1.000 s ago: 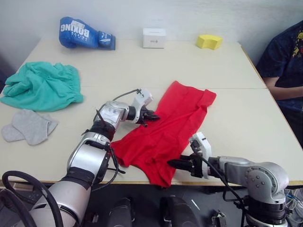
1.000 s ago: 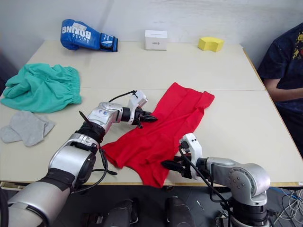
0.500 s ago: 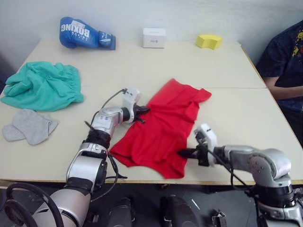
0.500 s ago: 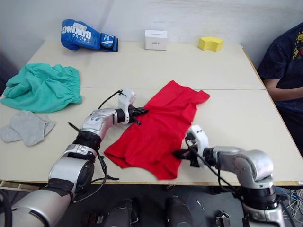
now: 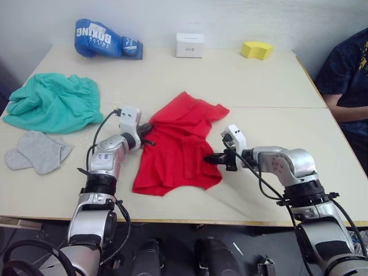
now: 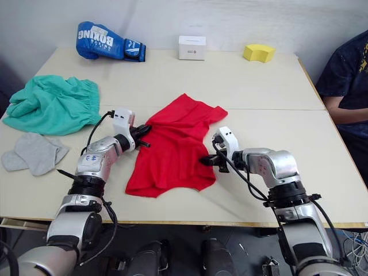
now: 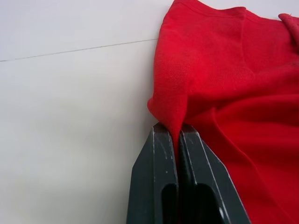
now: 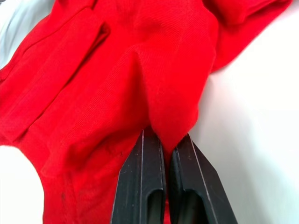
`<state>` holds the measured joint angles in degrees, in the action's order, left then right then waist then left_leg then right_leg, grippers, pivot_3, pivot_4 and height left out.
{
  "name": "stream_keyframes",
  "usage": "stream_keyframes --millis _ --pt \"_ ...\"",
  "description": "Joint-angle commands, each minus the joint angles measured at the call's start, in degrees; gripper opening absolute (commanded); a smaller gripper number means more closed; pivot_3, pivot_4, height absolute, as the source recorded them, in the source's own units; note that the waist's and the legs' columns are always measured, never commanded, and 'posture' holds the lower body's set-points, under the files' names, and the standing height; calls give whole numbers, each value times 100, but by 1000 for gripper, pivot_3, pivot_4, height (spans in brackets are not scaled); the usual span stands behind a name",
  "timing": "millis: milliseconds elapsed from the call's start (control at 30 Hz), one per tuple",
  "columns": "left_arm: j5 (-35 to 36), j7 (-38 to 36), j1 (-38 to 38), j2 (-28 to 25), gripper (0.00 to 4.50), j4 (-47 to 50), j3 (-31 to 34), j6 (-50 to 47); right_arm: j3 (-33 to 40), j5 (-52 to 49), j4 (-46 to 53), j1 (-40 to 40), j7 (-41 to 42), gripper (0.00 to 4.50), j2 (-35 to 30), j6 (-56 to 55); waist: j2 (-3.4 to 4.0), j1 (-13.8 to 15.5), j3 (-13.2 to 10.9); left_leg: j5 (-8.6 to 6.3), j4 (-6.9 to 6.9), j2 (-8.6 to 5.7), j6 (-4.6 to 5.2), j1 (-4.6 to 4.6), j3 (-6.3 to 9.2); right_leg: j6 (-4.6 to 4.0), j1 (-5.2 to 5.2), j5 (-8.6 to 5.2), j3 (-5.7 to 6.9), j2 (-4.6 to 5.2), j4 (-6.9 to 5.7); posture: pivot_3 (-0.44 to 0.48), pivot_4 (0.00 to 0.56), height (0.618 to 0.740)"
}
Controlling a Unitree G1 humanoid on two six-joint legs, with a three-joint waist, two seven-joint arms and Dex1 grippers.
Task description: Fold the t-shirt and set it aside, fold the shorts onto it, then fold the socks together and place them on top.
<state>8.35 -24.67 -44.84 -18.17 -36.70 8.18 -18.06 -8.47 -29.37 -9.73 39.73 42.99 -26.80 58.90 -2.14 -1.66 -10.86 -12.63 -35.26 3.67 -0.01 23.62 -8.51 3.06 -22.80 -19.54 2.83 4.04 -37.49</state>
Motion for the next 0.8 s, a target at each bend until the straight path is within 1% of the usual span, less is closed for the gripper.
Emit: stream_keyframes --millis 33,100,133,167,267,333,400,467,533,567,600,633,700,800 --pt "146 -407 -98 -129 0 77 -11 58 -97 120 14 25 189 48 -26 -119 0 -1 0 -1 1 0 0 1 0 0 0 0 0 1 1 0 150 740" --pt "215 -802 40 -225 0 308 -153 -227 71 152 8 0 132 48 25 -306 1 -12 0 -2 1 0 -1 3 -1 0 -1 0 1 1 3 0 150 740" --pt "175 -802 117 -280 0 412 -179 -334 216 110 11 -6 71 48 51 -284 1 -16 0 -3 1 0 -2 4 -2 0 -2 0 1 1 4 0 150 740" --pt "128 -745 183 -341 232 508 -184 -447 266 39 114 -49 181 258 -14 -250 1 -20 -1 -3 2 0 -2 4 -3 0 -3 0 1 0 4 0 150 740" --pt "145 -806 462 -603 964 972 -126 -614 277 -43 729 -393 871 1037 -468 -697 2 -7 -1 -4 6 1 -3 6 -2 0 -7 0 0 0 5 0 150 740" --pt "201 -888 733 -837 1596 1455 -32 -604 354 -34 1031 -660 1259 1712 -856 -1024 3 -19 -2 -6 7 1 -3 10 -2 0 -9 0 -1 0 9 0 150 740" --pt "366 -1277 1109 -1149 2251 2010 1 -619 382 196 1208 -1023 1754 2425 -1277 -1878 3 -19 -2 -10 8 1 -2 10 -4 0 -9 0 -2 0 13 0 150 740" --pt "361 -1948 1621 -1674 2909 2447 -129 -329 514 594 1058 -1318 1954 3125 -1534 -3093 3 -25 -2 -13 10 1 -3 9 -4 0 -9 0 -2 0 16 0 150 740" --pt "67 -2484 2065 -2233 3608 2529 -288 608 553 1251 543 -1447 1862 3891 -1628 -4791 5 -47 -3 -15 13 3 -10 3 -10 -1 -8 -1 -4 -3 17 0 150 740" --pt "-170 -2652 2221 -2537 3851 2396 -391 1165 519 1612 194 -1461 1870 4153 -1677 -5825 6 -55 -4 -30 14 3 -36 -2 -13 -3 -6 -2 -5 -3 17 0 150 740" --pt "-366 -2819 2342 -2801 4161 2231 -480 1777 472 1921 -151 -1457 1880 4469 -1733 -6713 8 -60 -6 -33 14 2 -39 -8 -18 -3 -5 -2 -5 -3 16 0 150 740" --pt "-527 -2973 2408 -3032 4470 2007 -561 2447 397 2203 -540 -1407 1930 4500 -1768 -7705 12 -63 -9 -33 15 2 -36 -9 -19 -4 -4 -2 -5 -3 16 0 150 740" --pt "-651 -3192 2389 -3259 4470 1569 -650 3529 235 2587 -1237 -1248 1961 4500 -1743 -9128 14 -70 -10 -38 17 2 -27 -15 -21 -8 -2 -1 -6 -1 18 0 150 740" --pt "-776 -3556 2240 -3427 4470 985 -874 4827 -28 3014 -2075 -921 1837 4500 -1552 -10517 26 -104 -15 -42 24 1 -22 -34 -23 -12 18 -1 -9 8 24 0 150 740"
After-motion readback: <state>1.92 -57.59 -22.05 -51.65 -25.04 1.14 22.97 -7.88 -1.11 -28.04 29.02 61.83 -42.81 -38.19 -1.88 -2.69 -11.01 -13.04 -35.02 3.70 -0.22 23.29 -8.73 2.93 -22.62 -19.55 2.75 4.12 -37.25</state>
